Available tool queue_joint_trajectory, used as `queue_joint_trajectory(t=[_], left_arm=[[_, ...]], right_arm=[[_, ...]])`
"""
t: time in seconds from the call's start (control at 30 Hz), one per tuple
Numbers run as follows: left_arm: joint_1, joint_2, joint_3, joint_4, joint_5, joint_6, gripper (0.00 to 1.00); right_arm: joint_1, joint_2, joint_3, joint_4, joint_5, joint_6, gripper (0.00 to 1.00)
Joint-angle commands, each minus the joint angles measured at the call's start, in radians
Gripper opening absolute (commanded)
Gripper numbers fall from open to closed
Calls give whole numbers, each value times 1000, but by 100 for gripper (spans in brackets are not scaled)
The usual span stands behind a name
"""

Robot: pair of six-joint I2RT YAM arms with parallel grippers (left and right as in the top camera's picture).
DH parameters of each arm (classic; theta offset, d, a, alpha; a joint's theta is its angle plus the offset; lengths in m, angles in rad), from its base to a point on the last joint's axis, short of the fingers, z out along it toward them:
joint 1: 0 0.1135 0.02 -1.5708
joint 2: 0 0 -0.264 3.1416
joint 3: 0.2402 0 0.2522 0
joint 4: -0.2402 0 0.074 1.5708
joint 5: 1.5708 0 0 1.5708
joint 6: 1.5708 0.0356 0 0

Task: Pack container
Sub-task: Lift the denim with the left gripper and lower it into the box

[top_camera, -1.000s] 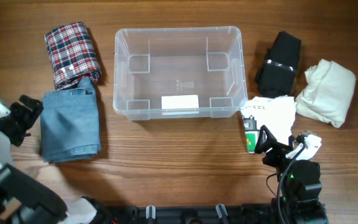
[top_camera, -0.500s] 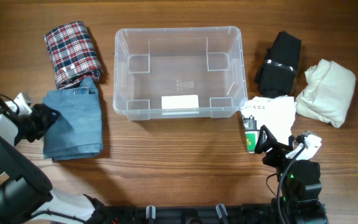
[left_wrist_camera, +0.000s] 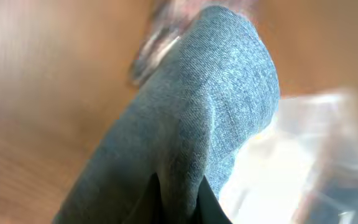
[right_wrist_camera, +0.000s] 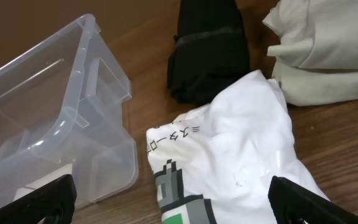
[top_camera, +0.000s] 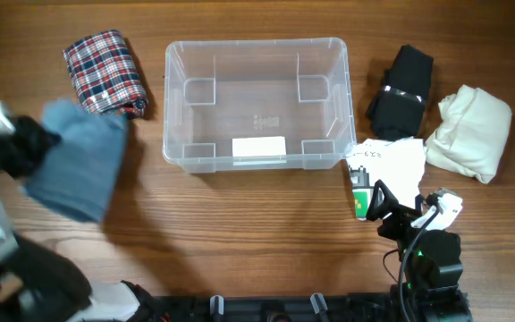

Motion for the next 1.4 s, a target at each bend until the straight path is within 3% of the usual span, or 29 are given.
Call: queue_joint_trajectory(t=[0.0, 0.23, 0.4, 0.6, 0.83, 0.97, 1.13, 1.17, 1.2, 1.27, 1.3, 1.37], left_arm=[[-84, -187, 96, 31, 171, -216, 4], [-433, -244, 95, 219, 106, -559, 4], [-781, -146, 95, 333, -311, -776, 4], [-984, 40, 95, 413, -520, -908, 4], [-1050, 237, 95, 392, -677, -914, 4], [-1050, 255, 95, 381, -678, -821, 5], [-1037, 237, 95, 284, -737, -821, 4], [-1033, 237, 95, 283, -739, -813, 7], [-1029, 237, 95, 286, -738, -798, 18], [-1027, 237, 95, 288, -739, -795, 54], [-1027, 237, 97, 295, -740, -762, 63], [-1024, 225, 103, 305, -741, -698, 63]], right_arm=[[-5, -5, -3, 5, -5, 8, 100], [-5, -5, -3, 5, -5, 8, 100], [-5, -5, -3, 5, -5, 8, 100], [-5, -5, -3, 5, -5, 8, 100], [-5, -5, -3, 5, -5, 8, 100], [-5, -5, -3, 5, -5, 8, 99], [-5, -5, -3, 5, -5, 8, 100], [-5, -5, -3, 5, -5, 8, 100], [-5, -5, -3, 5, -5, 8, 100], [-5, -5, -3, 5, -5, 8, 100], [-5, -5, -3, 5, -5, 8, 100], [-5, -5, -3, 5, -5, 8, 100]])
